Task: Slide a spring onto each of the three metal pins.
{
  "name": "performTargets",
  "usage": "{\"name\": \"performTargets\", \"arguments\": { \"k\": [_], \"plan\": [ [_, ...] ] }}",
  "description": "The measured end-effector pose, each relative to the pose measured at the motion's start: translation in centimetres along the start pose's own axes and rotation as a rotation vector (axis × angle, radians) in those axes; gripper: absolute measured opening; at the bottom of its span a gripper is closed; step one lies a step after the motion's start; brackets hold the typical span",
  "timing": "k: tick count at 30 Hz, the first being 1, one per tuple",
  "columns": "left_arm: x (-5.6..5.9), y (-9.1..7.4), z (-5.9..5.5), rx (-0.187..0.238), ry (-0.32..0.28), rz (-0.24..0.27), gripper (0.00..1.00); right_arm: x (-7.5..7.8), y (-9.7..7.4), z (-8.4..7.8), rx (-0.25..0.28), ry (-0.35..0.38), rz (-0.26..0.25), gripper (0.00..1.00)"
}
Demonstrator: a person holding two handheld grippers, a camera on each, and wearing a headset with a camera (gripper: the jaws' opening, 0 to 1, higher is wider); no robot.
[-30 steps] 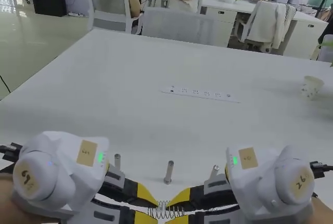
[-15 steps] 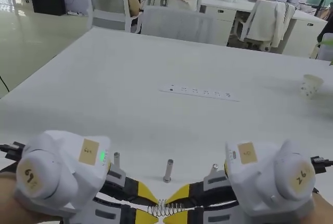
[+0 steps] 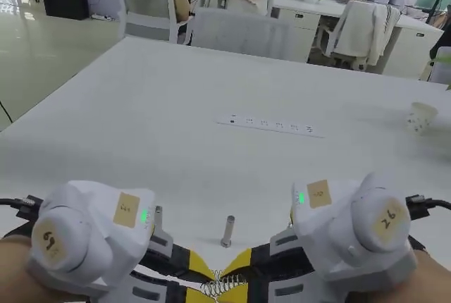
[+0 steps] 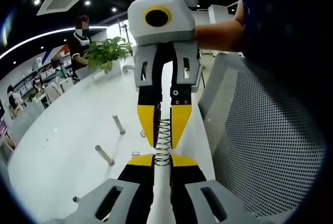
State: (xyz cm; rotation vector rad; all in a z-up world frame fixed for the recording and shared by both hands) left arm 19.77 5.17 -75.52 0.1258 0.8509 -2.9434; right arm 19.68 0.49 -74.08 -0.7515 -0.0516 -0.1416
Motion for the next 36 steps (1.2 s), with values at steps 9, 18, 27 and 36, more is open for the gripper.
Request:
{"name": "performTargets", "arguments": {
  "k": [9, 18, 27, 36],
  "plan": [
    [-0.2, 0.4, -0.2, 0.022, -0.012, 0.009, 0.02, 0.2, 0.2, 0.4, -0.117, -0.036, 0.008, 0.08],
    [-0.8, 0.2, -0.2, 0.059, -0.033, 0.034, 0.02, 0.8, 0.6, 1.9, -0.206, -0.096, 0.037, 0.08],
    [-1.1, -0.6, -0.6, 0.072, -0.048, 0.058, 0.02, 1.2, 1.2, 2.6, -0.246, -0.128, 0.063, 0.08],
    [-1.6, -1.4, -1.3, 0.071, -0.089, 0.093, 0.04, 1.6, 1.7, 4.0, -0.249, -0.14, 0.086, 0.08]
  ]
}}
Point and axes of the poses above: the centre of the closed fingertips' face, and the gripper's own axes: y roughly forward along the fingers, x roughly to its right, z roughly out of its top, the point moved 4 cm from there along -y, roughly backward along the fingers, and after that the axes turned 6 degrees about -z, right-handed, at the moved point
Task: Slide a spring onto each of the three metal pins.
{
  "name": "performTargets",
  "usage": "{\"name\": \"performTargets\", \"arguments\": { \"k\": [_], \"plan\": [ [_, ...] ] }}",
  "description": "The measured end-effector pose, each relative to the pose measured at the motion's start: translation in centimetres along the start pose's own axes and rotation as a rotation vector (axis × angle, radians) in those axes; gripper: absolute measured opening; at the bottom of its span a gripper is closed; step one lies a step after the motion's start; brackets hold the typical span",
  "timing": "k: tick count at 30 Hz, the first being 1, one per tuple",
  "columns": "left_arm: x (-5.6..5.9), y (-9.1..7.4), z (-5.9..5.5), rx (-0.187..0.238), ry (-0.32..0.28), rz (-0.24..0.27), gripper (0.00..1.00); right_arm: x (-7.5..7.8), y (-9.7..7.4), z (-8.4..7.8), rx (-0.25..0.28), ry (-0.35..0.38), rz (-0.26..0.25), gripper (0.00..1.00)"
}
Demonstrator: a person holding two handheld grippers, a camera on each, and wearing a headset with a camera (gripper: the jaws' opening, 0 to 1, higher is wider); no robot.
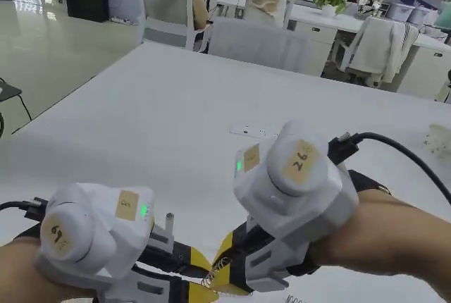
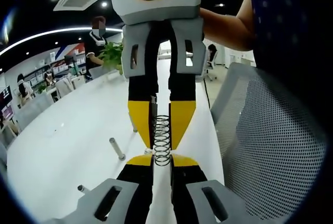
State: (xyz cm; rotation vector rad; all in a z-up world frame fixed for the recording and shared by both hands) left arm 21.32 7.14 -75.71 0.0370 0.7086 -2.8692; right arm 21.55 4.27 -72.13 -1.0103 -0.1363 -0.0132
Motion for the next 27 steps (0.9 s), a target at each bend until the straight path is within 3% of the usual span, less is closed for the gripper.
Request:
{"name": "performTargets", "arguments": {
  "k": [14, 27],
  "plan": [
    [-0.2, -1.8, -1.9, 0.042, -0.094, 0.064, 0.16, 1.1, 0.3, 1.0, 0.003, -0.011, 0.004, 0.08],
    [-0.8, -4.0, -3.4, 0.077, -0.187, 0.181, 0.38, 2.6, 0.0, 1.7, 0.018, -0.002, -0.013, 0.08]
  ]
}}
Point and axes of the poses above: the centre of the closed fingertips' face, and the gripper's own axes: y roughly forward along the fingers, x roughly to its right, z roughly out of its top, the point moved 4 cm from there along -y, roughly backward along the fingers, and after that the axes turned 6 degrees about -z, right-handed, at the moved point
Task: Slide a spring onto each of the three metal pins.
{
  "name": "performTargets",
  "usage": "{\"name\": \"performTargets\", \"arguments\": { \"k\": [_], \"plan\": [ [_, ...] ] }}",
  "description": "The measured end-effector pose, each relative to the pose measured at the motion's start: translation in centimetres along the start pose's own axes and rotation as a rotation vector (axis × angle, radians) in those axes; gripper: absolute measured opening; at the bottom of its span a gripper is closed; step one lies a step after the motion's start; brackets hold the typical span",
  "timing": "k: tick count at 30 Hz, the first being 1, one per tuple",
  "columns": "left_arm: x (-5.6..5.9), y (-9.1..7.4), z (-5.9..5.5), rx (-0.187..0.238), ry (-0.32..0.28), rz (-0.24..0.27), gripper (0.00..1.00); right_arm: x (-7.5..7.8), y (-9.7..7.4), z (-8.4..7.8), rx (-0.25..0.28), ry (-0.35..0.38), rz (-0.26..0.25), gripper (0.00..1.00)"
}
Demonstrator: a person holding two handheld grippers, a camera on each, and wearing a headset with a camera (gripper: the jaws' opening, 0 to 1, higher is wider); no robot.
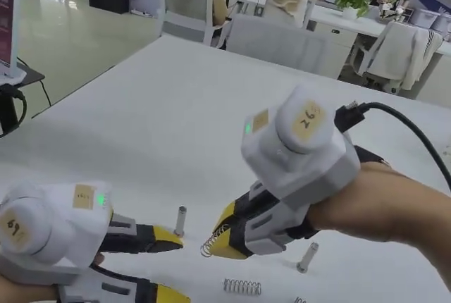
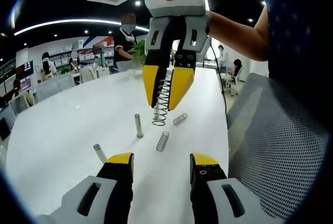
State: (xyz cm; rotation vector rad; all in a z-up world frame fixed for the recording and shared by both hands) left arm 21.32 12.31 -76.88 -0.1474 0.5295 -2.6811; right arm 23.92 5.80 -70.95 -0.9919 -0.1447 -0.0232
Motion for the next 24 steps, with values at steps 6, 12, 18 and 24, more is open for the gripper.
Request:
{"name": "performTargets", "arguments": {
  "k": [6, 12, 18, 24],
  "plan": [
    [-0.4, -1.3, -0.7, 0.011, -0.026, 0.057, 0.46, 0.8, 0.0, 0.4, 0.004, 0.008, -0.008, 0.08],
    [-0.2, -2.4, -1.5, 0.022, -0.053, 0.112, 0.55, 1.8, 0.3, 0.8, 0.0, 0.012, -0.012, 0.08],
    [0.2, -2.9, -1.6, 0.038, -0.074, 0.144, 0.63, 2.8, 0.8, 1.3, -0.011, 0.008, -0.01, 0.08],
    [0.6, -3.0, -1.8, 0.044, -0.08, 0.156, 0.67, 3.9, 1.3, 2.1, -0.019, -0.001, -0.007, 0.08]
  ]
}}
Point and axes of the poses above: the centre of the closed fingertips' face, and the gripper's own axes: y roughly forward along the fingers, x roughly to its right, z roughly out of its top, the point moved 4 cm from there along -y, roughly backward along the fingers, and after that the axes turned 6 degrees about -z, right-handed, at the moved point
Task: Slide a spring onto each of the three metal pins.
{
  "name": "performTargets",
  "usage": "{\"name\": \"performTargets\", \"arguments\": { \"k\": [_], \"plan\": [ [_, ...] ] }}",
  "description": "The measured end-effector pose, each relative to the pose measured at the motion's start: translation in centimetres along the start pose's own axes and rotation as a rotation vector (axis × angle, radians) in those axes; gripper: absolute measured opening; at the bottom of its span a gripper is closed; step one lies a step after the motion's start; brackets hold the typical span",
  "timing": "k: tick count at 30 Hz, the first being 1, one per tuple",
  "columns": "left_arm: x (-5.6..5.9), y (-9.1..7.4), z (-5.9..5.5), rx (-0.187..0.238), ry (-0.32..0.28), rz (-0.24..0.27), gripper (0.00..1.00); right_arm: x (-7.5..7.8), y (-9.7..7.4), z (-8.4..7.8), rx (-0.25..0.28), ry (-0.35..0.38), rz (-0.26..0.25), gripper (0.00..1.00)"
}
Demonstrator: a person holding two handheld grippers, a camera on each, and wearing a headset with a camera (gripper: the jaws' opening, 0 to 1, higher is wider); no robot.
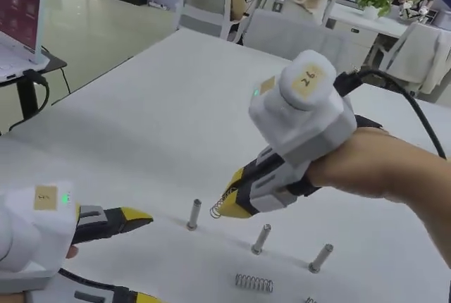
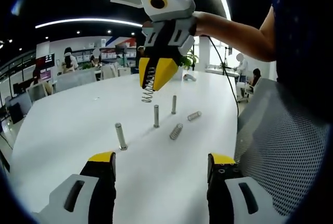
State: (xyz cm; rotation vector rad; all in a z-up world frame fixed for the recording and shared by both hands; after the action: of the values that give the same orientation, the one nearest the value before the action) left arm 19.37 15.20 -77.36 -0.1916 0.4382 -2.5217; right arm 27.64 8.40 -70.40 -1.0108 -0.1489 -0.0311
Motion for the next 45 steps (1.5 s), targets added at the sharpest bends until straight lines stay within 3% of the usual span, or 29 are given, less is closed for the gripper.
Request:
{"name": "performTargets", "arguments": {
  "k": [14, 29, 45],
  "plan": [
    [0.4, 0.1, 0.1, 0.018, -0.012, 0.004, 0.7, 3.0, 2.1, 0.9, -0.03, -0.012, -0.002, 0.08],
    [0.0, 0.3, -0.4, 0.015, -0.011, 0.009, 0.7, 3.8, 4.9, 0.4, -0.095, -0.023, 0.027, 0.08],
    [0.0, 0.4, -0.4, 0.024, -0.011, 0.009, 0.68, 4.0, 6.1, 0.3, -0.132, -0.018, 0.05, 0.08]
  ]
}}
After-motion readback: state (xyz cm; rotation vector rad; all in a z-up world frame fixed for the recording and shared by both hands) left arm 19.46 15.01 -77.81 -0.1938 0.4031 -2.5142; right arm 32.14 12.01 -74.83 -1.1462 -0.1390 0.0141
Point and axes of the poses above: the centre of the closed fingertips' face, and the gripper's own axes: y roughly forward along the fingers, x roughly to its right, z roughly out of its top, the point moved 4 cm from there along -y, roughly backward along the fingers, and after that the axes turned 6 degrees about -z, right-handed, at the moved point
